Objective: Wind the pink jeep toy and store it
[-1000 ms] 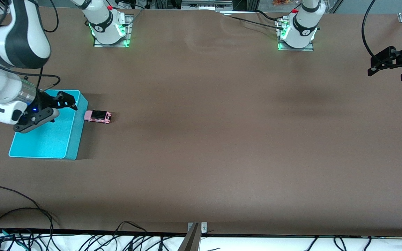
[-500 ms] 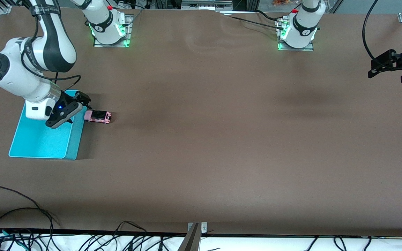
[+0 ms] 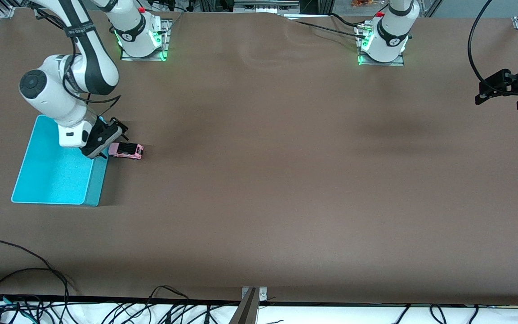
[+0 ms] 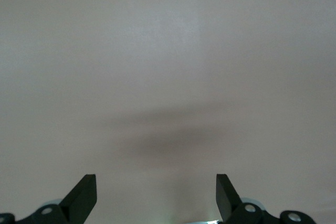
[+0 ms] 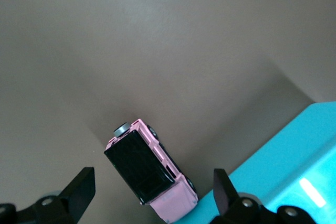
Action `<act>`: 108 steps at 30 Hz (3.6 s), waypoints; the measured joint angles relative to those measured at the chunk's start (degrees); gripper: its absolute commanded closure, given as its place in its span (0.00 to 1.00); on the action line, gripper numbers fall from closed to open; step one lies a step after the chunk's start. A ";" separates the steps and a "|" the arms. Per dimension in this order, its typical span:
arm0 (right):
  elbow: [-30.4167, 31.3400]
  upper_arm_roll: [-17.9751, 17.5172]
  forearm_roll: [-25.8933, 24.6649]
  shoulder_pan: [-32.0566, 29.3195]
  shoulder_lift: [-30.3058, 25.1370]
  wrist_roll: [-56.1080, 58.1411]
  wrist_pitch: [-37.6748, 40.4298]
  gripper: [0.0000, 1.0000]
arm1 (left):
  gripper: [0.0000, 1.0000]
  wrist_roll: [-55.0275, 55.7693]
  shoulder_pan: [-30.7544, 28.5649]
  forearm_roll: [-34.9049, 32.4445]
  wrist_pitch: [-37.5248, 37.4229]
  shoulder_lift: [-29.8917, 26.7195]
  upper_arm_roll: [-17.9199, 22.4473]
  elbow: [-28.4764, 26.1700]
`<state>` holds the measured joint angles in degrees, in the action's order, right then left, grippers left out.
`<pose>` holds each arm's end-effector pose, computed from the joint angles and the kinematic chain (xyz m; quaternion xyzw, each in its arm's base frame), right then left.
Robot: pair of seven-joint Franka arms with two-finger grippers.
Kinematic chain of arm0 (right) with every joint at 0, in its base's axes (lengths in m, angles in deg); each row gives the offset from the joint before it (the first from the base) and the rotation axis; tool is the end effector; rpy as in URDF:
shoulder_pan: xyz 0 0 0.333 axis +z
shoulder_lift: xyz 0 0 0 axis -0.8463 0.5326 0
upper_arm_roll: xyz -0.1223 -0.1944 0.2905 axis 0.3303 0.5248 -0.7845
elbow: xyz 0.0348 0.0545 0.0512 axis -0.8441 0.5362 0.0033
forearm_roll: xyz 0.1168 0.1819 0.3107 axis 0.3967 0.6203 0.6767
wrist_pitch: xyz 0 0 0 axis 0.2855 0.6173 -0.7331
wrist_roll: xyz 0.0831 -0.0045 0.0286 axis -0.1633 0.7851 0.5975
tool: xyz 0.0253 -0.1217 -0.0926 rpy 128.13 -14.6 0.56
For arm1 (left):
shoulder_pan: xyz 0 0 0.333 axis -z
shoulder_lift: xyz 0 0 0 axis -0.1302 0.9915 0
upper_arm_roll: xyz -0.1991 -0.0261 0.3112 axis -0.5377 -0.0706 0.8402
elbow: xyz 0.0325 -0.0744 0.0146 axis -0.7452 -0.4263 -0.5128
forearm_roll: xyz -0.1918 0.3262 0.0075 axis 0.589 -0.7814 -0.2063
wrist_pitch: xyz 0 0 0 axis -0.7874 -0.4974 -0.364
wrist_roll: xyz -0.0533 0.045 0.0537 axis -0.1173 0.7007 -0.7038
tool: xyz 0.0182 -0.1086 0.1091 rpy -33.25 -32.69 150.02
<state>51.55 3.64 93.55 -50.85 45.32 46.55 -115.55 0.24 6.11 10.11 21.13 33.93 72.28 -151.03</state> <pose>0.5114 0.0271 0.2931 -0.9119 -0.4060 -0.0592 0.0130 0.5297 0.0234 0.6358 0.9973 -0.0594 -0.0421 0.0072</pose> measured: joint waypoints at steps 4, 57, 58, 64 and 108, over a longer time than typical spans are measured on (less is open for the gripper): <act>1.71 -1.01 0.00 0.03 0.79 1.21 -2.06 0.00 | 0.00 0.00 0.00 0.00 1.43 -0.61 -0.04 -1.57; -7.25 1.65 0.12 -0.40 -2.34 15.91 15.49 0.70 | 0.00 0.01 0.01 0.00 7.09 -5.87 -0.12 -9.00; -7.59 1.87 0.12 -0.42 -3.02 16.05 16.55 0.70 | 0.00 0.01 0.01 0.00 7.09 -5.87 -0.12 -9.00; -10.08 3.33 0.12 -0.45 -5.67 18.00 23.18 0.70 | 0.00 0.01 0.01 0.00 7.09 -5.87 -0.12 -9.00; -8.00 16.65 -0.47 -1.60 5.97 46.86 10.98 0.71 | 0.00 0.01 0.06 0.00 7.09 -5.86 -0.24 -9.00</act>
<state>43.55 20.30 93.08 -52.45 51.29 93.41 -104.57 0.25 6.17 10.11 28.22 28.08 72.04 -160.03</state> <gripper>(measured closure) 0.485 0.000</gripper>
